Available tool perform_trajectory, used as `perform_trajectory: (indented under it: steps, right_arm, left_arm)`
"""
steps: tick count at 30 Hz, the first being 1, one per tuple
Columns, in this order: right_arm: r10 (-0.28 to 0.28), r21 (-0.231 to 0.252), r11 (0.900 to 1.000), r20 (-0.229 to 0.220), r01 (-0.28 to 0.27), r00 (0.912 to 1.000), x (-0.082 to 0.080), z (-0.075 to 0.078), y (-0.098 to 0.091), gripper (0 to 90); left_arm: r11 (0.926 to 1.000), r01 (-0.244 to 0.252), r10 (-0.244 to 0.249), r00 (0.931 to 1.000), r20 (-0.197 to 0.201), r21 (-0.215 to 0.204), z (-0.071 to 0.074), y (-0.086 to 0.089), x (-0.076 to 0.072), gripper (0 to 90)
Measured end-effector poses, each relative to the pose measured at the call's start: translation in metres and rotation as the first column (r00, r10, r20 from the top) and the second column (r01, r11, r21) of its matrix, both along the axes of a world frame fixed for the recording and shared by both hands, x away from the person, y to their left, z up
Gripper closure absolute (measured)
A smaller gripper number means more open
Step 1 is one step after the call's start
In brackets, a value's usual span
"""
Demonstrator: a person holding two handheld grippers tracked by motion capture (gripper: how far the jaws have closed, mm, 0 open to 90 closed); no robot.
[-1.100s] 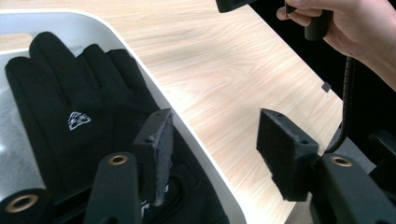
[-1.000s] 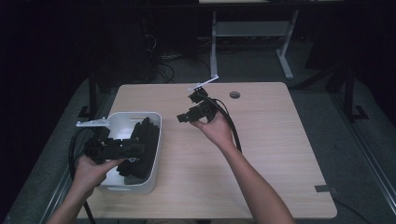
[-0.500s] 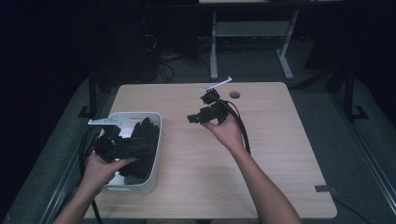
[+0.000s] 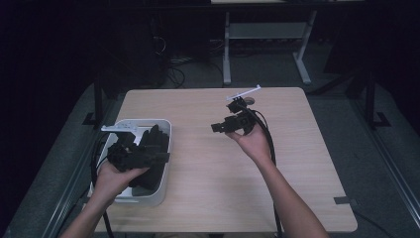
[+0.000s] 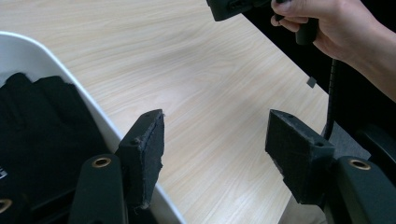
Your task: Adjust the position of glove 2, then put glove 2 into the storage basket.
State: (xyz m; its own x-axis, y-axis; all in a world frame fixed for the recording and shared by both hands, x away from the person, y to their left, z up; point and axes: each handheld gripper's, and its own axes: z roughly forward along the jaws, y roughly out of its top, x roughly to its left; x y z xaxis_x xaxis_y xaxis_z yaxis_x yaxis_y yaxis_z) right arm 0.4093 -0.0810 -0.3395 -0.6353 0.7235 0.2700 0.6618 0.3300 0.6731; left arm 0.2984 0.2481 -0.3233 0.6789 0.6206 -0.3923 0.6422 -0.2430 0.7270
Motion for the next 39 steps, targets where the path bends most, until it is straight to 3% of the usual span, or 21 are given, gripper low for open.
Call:
perform_trajectory:
  steps: [14,39]
  right_arm:
    - [-0.052,0.004,0.9986,-0.013,0.052,0.9986,-0.006,-0.006,-0.031,33.1]
    - [-0.106,0.006,0.9943,-0.035,0.107,0.9937,-0.014,-0.02,-0.067,32.6]
  left_arm:
    - [0.9995,0.031,-0.031,0.9995,0.006,0.006,0.0,-0.015,0.003,35.9]
    - [0.9978,0.066,-0.066,0.9978,-0.008,0.0,-0.005,-0.036,0.005,35.6]
